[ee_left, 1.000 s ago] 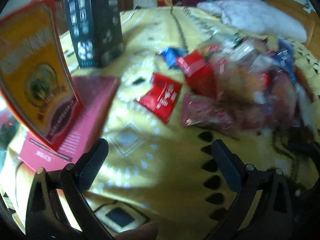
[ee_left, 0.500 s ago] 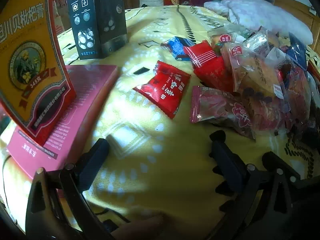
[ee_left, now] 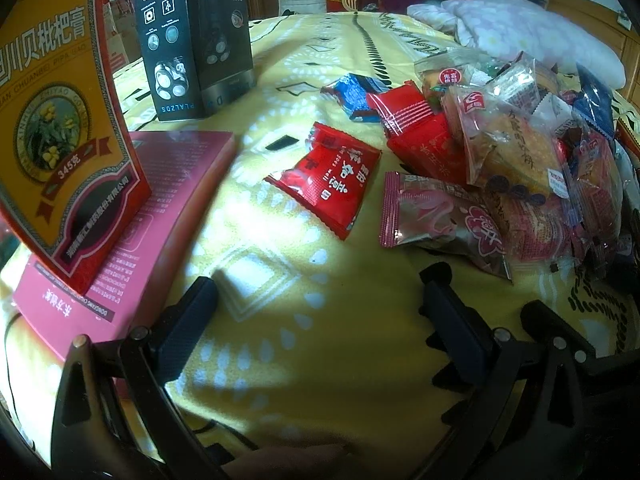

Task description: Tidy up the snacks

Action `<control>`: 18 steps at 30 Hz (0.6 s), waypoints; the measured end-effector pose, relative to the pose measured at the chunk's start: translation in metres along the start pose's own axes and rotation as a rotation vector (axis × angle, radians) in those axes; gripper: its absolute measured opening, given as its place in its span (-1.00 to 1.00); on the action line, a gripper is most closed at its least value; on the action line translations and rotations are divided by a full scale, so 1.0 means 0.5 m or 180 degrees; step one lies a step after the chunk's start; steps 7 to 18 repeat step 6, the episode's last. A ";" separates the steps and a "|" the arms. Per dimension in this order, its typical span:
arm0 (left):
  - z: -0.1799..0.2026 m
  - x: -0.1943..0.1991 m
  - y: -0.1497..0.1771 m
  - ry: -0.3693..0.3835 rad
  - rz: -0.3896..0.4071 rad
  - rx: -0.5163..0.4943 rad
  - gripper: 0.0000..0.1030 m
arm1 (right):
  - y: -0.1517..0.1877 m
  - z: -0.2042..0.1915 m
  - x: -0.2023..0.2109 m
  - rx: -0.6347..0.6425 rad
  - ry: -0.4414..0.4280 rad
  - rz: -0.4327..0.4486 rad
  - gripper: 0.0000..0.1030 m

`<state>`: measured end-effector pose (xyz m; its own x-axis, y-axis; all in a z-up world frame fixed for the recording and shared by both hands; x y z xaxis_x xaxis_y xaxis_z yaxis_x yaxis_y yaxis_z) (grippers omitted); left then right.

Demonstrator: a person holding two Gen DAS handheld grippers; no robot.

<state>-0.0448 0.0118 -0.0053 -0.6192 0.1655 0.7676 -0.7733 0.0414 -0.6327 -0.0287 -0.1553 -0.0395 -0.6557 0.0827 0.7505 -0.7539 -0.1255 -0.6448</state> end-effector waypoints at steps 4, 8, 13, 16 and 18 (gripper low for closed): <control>0.000 0.001 0.000 0.0000 0.0002 0.0000 1.00 | 0.000 0.000 0.000 0.0001 0.0001 -0.0002 1.00; 0.000 0.000 -0.001 0.0003 0.0004 -0.0001 1.00 | 0.000 0.000 0.000 -0.0001 -0.0001 -0.0002 1.00; 0.000 0.000 -0.001 0.0003 0.0004 -0.0001 1.00 | 0.000 0.000 0.000 -0.0001 -0.0001 -0.0002 1.00; 0.000 0.000 -0.001 0.0003 0.0004 -0.0001 1.00 | 0.000 0.000 0.000 -0.0001 -0.0001 -0.0002 1.00; 0.000 0.000 -0.001 0.0003 0.0004 -0.0001 1.00 | 0.000 0.000 0.000 -0.0001 -0.0001 -0.0002 1.00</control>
Point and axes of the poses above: each gripper's, at about its wrist camera, not at the fingertips, and x roughly against the way its jaws point, z to its right, y to its underside, the point moved 1 cm from there along -x, roughly the way its jaws point, and after that the axes turned 13 degrees about y, right-handed, at the moved point
